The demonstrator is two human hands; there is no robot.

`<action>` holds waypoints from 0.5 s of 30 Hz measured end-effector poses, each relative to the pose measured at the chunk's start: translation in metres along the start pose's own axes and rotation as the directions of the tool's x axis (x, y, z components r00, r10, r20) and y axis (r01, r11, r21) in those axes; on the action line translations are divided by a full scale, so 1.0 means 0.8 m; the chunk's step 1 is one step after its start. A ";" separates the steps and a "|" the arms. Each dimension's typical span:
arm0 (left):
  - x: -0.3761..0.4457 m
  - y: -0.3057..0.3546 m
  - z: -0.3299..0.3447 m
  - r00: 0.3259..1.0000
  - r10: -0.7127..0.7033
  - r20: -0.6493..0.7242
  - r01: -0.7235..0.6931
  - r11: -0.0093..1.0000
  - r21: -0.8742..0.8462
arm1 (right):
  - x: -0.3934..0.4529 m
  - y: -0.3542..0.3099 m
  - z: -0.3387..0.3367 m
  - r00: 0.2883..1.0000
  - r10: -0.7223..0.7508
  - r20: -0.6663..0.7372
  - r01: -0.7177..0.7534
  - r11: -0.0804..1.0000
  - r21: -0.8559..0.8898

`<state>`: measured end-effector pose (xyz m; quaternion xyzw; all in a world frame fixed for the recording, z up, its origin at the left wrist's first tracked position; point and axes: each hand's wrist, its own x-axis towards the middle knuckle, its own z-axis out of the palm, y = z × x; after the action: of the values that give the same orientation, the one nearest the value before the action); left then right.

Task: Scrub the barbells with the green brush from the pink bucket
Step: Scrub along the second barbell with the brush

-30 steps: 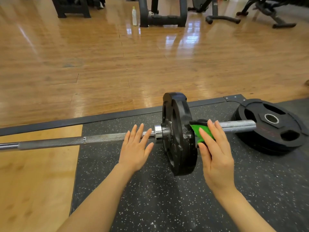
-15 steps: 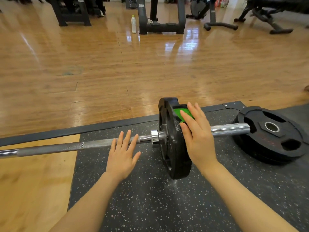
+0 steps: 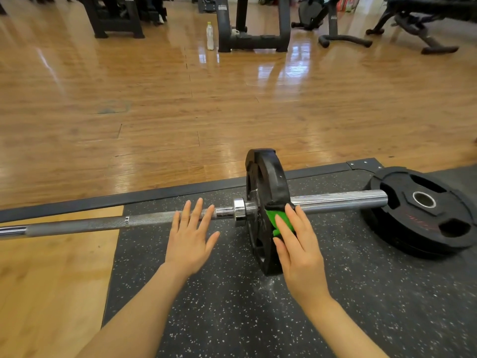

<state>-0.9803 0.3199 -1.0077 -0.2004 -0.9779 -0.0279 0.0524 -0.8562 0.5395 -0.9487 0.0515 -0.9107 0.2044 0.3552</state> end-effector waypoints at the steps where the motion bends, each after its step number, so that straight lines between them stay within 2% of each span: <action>1: 0.001 0.000 0.000 1.000 0.000 0.006 0.000 1.000 -0.010 | 0.008 0.000 0.000 1.000 0.001 0.006 -0.001 1.000 -0.013; 4: 0.004 0.001 -0.005 0.999 0.003 0.032 -0.003 1.000 -0.024 | 0.049 0.003 0.001 0.999 -0.007 0.042 0.010 0.998 -0.057; 9: 0.012 0.000 -0.013 0.997 0.009 0.075 -0.006 0.999 -0.041 | 0.108 0.016 0.009 0.994 0.008 0.113 -0.008 1.000 0.000; 15: 0.020 -0.002 -0.014 0.997 0.018 0.079 -0.012 0.997 -0.073 | 0.067 0.005 0.015 1.000 0.007 0.022 -0.007 1.000 -0.020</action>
<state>-0.9944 0.3235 -0.9946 -0.2106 -0.9760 -0.0551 0.0065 -0.9043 0.5406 -0.9224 0.0471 -0.9167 0.1960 0.3449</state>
